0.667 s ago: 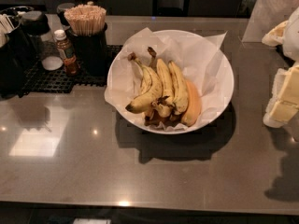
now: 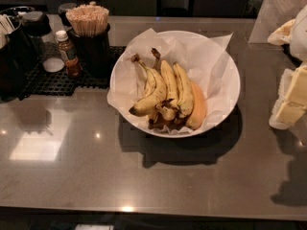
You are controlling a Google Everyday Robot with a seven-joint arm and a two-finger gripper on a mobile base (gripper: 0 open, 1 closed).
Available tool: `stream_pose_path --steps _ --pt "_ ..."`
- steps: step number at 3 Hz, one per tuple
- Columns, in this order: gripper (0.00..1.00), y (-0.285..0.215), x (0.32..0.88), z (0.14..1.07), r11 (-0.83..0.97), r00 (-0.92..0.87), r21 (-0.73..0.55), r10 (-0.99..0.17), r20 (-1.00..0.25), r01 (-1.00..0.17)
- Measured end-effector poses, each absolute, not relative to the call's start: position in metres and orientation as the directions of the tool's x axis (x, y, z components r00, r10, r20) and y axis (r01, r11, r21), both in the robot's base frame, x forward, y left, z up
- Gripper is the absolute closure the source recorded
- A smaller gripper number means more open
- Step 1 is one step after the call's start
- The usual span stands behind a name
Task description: Pick banana from white bowl
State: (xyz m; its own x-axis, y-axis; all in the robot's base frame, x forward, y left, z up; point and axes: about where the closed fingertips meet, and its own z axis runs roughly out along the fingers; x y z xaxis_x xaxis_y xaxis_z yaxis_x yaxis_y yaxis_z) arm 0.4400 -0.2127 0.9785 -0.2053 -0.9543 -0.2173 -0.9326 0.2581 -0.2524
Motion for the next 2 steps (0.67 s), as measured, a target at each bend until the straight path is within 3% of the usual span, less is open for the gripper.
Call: stream_pose_path --steps 2 --pt "0.0 -0.144 0.459 0.992 0.054 0.033 -0.26 -0.947 -0.32 -0.964"
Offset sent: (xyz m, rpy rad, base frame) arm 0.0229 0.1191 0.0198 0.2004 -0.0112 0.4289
